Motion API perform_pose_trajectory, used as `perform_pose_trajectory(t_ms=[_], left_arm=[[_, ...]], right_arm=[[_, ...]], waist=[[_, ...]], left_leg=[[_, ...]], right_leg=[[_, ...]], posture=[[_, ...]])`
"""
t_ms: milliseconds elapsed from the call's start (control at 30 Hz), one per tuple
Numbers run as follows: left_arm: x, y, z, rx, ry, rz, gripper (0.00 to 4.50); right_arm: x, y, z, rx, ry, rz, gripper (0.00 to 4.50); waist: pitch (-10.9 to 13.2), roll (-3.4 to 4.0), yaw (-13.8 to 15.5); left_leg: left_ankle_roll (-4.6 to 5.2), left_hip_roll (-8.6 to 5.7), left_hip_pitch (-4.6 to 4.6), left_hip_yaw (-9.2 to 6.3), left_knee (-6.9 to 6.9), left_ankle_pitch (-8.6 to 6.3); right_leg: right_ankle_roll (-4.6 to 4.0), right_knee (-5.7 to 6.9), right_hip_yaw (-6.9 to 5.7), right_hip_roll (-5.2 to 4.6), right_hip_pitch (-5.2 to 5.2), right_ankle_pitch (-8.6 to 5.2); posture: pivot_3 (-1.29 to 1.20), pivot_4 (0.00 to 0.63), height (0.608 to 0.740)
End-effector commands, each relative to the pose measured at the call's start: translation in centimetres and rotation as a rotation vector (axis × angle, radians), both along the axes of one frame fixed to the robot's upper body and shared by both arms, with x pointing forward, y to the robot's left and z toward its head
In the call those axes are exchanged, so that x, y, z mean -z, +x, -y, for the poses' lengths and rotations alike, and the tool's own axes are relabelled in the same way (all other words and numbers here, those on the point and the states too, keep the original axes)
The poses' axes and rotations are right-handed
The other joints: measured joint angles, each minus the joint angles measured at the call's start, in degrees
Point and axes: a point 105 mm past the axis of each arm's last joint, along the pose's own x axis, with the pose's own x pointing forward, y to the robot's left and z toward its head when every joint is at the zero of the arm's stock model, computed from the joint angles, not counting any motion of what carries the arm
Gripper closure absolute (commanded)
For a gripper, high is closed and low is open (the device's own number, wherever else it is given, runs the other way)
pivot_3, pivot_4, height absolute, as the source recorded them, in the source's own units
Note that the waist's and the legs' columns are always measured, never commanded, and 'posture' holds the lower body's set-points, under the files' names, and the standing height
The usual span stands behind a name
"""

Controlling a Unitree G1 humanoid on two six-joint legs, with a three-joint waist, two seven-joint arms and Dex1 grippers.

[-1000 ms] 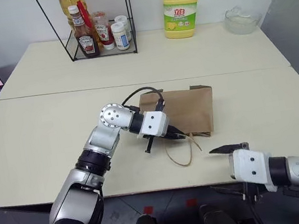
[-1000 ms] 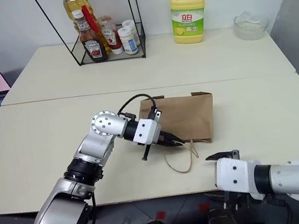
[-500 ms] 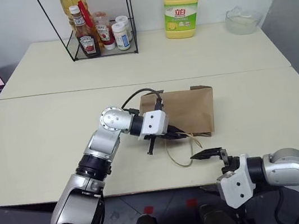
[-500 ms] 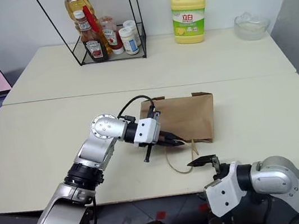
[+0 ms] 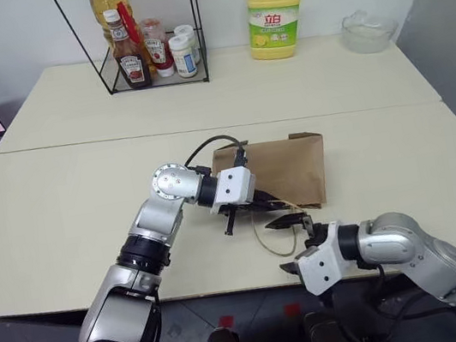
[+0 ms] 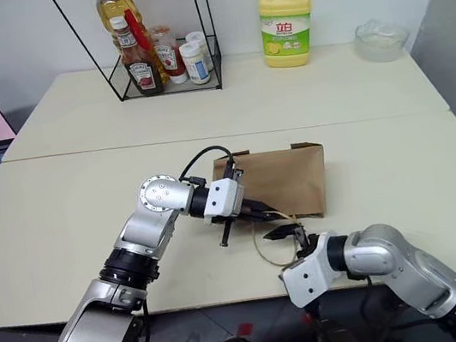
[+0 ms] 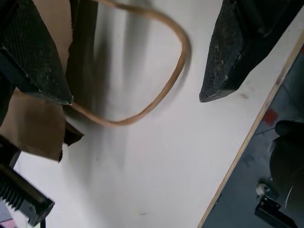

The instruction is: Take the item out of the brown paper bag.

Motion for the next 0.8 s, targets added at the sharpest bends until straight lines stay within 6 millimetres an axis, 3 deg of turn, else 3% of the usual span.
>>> perform_pose_trajectory(t_ms=[33,367,567,800], left_arm=[[-1.4,0.3,0.0,0.002,-0.030,0.051,4.50],[-1.8,0.7,-0.2,-0.012,-0.036,0.061,4.50],[-3.0,1.3,0.2,-0.048,-0.092,0.018,4.50],[-7.8,3.1,1.2,-0.154,-0.251,-0.077,4.50]], right_arm=[[1.7,0.6,0.5,0.040,-0.044,-0.035,0.94],[3.4,0.2,1.5,0.087,-0.055,-0.129,4.46],[4.0,0.2,1.7,0.076,-0.101,-0.125,4.46],[5.1,-0.8,1.6,0.059,-0.134,-0.178,4.46]], waist=[[0.0,0.01,0.0],[0.0,0.01,0.0],[0.0,0.00,0.0],[0.0,-0.01,0.0]], left_leg=[[0.00,0.00,0.00,0.00,0.00,0.00],[0.02,-0.01,0.04,0.00,0.02,0.02],[0.02,-0.01,0.04,0.00,0.02,0.02],[0.03,-0.01,0.05,-0.02,0.03,0.03]], right_leg=[[0.00,0.01,0.00,0.00,0.00,0.00],[0.00,0.06,0.00,0.00,0.05,0.00],[0.00,0.07,-0.01,0.00,0.06,0.00],[0.01,0.08,-0.02,0.00,0.09,0.00]], posture=[[0.00,0.150,0.740],[0.00,0.150,0.740],[0.00,0.150,0.740],[0.00,0.150,0.740]])
